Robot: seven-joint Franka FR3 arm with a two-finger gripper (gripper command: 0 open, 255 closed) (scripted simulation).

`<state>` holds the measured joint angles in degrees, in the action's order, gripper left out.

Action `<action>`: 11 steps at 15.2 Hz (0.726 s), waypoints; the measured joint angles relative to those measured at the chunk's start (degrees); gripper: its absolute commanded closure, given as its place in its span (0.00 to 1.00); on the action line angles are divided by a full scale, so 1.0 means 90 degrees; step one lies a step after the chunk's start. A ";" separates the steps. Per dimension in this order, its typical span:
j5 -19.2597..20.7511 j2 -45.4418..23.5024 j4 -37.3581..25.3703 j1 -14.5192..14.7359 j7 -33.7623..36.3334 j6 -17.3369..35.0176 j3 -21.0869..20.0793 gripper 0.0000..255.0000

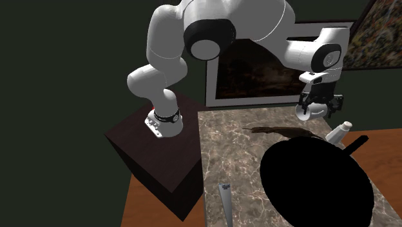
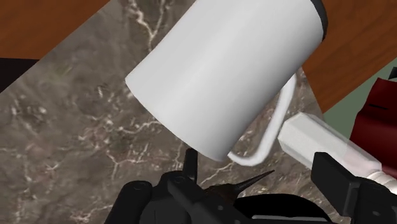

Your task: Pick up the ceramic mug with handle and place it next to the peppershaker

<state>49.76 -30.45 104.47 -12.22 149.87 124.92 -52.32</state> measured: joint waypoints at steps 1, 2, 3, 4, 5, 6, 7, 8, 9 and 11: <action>0.0000 0.0000 0.0002 0.0000 0.0001 0.0001 -0.0001 0.00; 0.0000 0.0000 0.0003 0.0000 0.0001 0.0002 -0.0001 0.00; 0.0000 -0.0003 -0.0002 0.0001 -0.0002 0.0000 0.0000 0.00; -0.0068 0.0062 -0.0006 -0.0027 -0.0038 -0.0051 -0.0054 0.00; -0.0182 0.0178 0.0006 -0.0089 -0.0098 -0.0117 -0.0145 0.00; -0.0331 0.0336 0.0032 -0.0176 -0.0171 -0.0195 -0.0266 0.00; -0.0458 0.0447 0.0002 -0.0215 -0.0231 -0.0295 -0.0362 0.00; -0.0509 0.0489 -0.0017 -0.0227 -0.0257 -0.0339 -0.0400 0.00; -0.0534 0.0508 -0.0023 -0.0237 -0.0271 -0.0358 -0.0417 0.00; -0.0562 0.0537 -0.0012 -0.0258 -0.0286 -0.0367 -0.0437 0.00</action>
<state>44.70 -25.61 104.36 -14.55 147.30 121.62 -56.25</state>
